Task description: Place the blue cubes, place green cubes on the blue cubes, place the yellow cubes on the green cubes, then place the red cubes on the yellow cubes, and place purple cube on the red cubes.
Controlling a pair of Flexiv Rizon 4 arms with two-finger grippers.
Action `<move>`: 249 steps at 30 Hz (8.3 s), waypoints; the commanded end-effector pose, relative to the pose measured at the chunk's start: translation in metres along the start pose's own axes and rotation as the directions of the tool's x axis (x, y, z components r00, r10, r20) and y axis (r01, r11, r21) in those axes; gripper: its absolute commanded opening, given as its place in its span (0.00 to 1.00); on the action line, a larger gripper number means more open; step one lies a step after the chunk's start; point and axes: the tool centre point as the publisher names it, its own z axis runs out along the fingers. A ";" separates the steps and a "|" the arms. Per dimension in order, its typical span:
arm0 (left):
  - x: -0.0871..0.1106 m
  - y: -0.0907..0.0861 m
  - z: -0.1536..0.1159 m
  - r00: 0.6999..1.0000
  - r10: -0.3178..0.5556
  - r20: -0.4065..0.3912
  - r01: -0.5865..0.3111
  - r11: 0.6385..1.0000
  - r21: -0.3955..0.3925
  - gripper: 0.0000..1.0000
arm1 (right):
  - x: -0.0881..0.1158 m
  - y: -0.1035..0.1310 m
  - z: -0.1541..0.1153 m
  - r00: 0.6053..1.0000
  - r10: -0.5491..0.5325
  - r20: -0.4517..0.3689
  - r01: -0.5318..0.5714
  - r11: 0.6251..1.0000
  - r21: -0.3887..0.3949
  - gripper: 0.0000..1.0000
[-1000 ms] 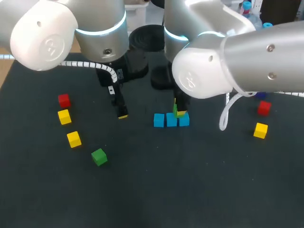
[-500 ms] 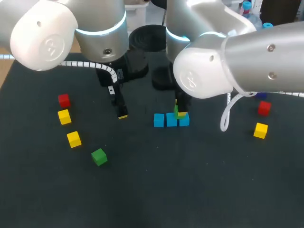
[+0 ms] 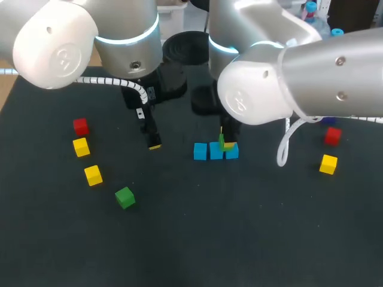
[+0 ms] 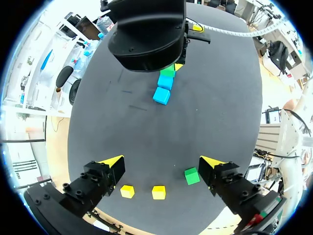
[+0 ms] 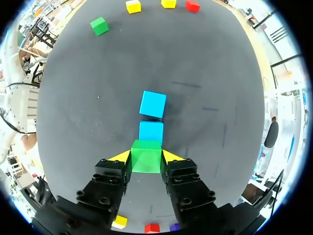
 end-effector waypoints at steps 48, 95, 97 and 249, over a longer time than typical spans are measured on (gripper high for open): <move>0.000 0.000 0.000 1.000 -0.001 0.000 0.001 1.000 -0.001 1.00 | 0.003 -0.003 0.003 1.000 0.009 -0.006 -0.009 1.000 -0.008 0.00; 0.000 0.000 0.000 1.000 -0.001 0.000 0.001 1.000 -0.001 1.00 | 0.003 -0.002 0.005 1.000 0.000 -0.013 0.000 1.000 -0.017 1.00; 0.000 0.000 0.000 1.000 -0.001 0.000 0.001 1.000 -0.001 1.00 | 0.003 -0.002 0.005 1.000 0.000 -0.011 0.000 1.000 -0.019 1.00; 0.094 -0.085 0.077 0.919 -0.389 -0.055 0.393 0.916 0.086 1.00 | 0.128 -0.006 -0.101 0.670 0.275 0.690 -0.727 0.055 0.684 1.00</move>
